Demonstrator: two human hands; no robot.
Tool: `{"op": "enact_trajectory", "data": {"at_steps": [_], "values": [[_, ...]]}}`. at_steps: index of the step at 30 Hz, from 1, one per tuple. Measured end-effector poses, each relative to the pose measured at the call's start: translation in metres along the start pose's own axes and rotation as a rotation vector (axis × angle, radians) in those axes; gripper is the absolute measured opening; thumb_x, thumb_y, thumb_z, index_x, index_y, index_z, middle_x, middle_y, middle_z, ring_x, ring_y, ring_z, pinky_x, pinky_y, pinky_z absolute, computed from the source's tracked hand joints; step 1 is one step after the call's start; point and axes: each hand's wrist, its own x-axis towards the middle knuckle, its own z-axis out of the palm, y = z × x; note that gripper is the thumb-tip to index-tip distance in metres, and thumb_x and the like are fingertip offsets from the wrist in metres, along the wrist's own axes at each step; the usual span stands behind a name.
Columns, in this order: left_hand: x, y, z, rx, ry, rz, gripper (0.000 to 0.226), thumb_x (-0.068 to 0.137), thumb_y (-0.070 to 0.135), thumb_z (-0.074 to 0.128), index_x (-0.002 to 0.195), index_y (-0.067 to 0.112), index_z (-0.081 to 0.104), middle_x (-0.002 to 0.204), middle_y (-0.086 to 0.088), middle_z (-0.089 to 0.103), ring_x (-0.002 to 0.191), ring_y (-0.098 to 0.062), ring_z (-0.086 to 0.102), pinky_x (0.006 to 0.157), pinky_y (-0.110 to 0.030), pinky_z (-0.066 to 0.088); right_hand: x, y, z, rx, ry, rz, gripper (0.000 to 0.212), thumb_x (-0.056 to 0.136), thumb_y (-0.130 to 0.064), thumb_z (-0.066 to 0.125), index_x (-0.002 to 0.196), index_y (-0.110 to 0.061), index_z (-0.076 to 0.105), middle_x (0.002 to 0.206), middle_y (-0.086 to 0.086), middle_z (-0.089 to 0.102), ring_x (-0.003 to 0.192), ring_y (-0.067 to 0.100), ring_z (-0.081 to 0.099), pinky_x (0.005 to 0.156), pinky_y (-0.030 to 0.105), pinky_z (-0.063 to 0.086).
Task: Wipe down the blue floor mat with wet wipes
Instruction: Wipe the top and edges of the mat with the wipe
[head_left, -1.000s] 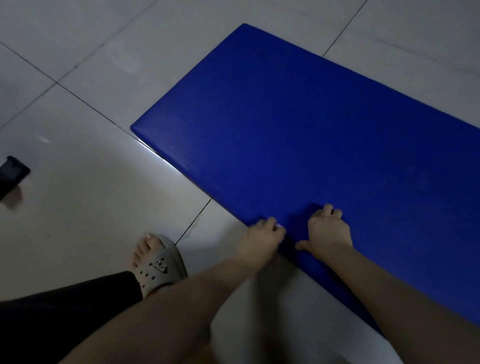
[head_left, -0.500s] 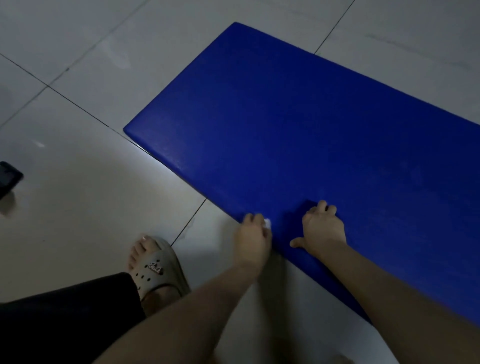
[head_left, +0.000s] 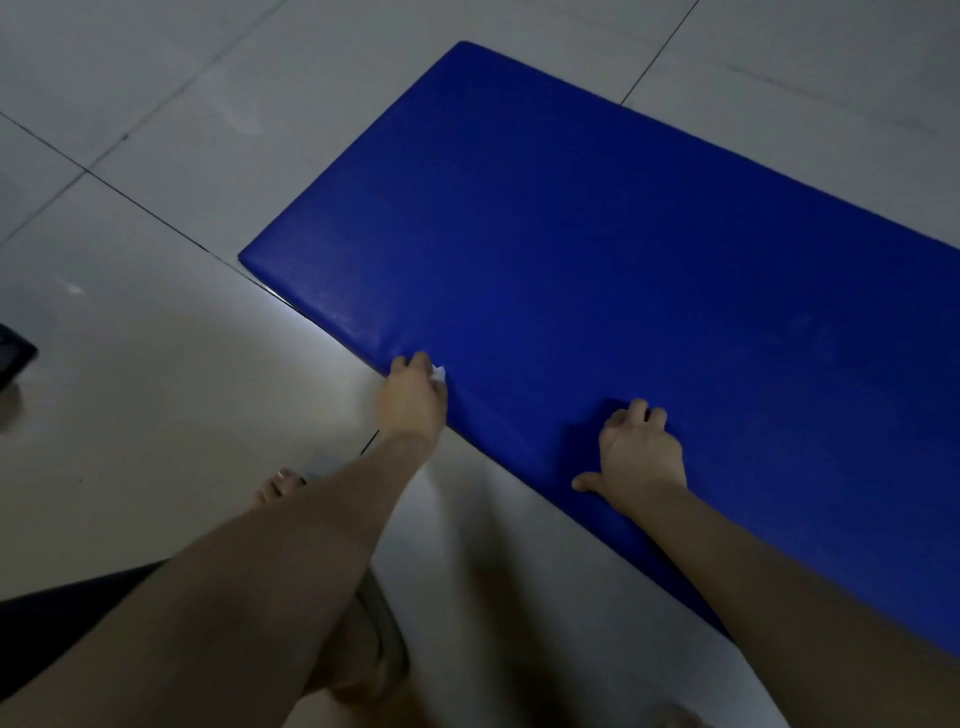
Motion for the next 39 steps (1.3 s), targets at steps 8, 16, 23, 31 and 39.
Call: {"op": "enact_trajectory", "data": {"at_steps": [8, 16, 23, 31, 39], "values": [[-0.095, 0.049, 0.042, -0.244, -0.057, -0.042, 0.015, 0.100, 0.020, 0.054, 0.111, 0.012, 0.059, 0.114, -0.009, 0.058, 0.092, -0.023, 0.061, 0.077, -0.030, 0.048, 0.002, 0.002, 0.002, -0.028, 0.017, -0.011, 0.112, 0.071, -0.085, 0.060, 0.140, 0.001, 0.042, 0.134, 0.016, 0.039, 0.115, 0.028, 0.044, 0.065, 0.027, 0.044], [-0.160, 0.082, 0.066, -0.262, -0.245, 0.105, 0.023, 0.107, 0.036, 0.043, 0.112, 0.021, 0.060, 0.117, 0.002, 0.054, 0.092, -0.010, 0.055, 0.084, -0.027, 0.050, 0.002, 0.005, 0.010, 0.000, 0.077, -0.048, 0.112, 0.075, -0.084, 0.057, 0.144, 0.002, 0.036, 0.136, 0.018, 0.037, 0.120, 0.030, 0.043, 0.077, 0.029, 0.052], [-0.157, 0.091, 0.059, -0.873, -0.088, -0.512, 0.036, 0.088, 0.041, 0.073, 0.101, 0.019, 0.048, 0.095, 0.000, 0.062, 0.077, -0.012, 0.063, 0.063, -0.029, 0.052, -0.012, 0.012, 0.024, 0.117, 0.042, -0.123, 0.106, 0.088, -0.072, 0.053, 0.157, -0.002, 0.012, 0.162, 0.027, 0.009, 0.148, 0.040, 0.019, 0.115, 0.044, 0.037], [-0.124, 0.089, 0.035, -1.343, -0.554, -0.820, 0.030, 0.078, 0.014, 0.083, 0.107, 0.008, 0.077, 0.075, -0.002, 0.070, 0.060, -0.013, 0.062, 0.059, -0.021, 0.051, -0.075, 0.045, 0.055, -0.077, -0.123, 0.073, 0.125, 0.085, -0.064, 0.065, 0.155, 0.000, -0.017, 0.157, 0.040, 0.005, 0.147, 0.051, 0.018, 0.108, 0.057, 0.040], [-0.088, 0.096, -0.032, -1.307, -0.482, -0.507, 0.024, 0.081, 0.023, 0.084, 0.099, 0.010, 0.075, 0.069, 0.002, 0.073, 0.054, -0.008, 0.065, 0.052, -0.021, 0.047, -0.077, 0.049, 0.022, -0.020, 0.152, -0.063, 0.086, 0.095, -0.038, 0.054, 0.158, -0.003, 0.007, 0.154, 0.029, 0.030, 0.136, 0.042, 0.040, 0.102, 0.045, 0.048]]}}
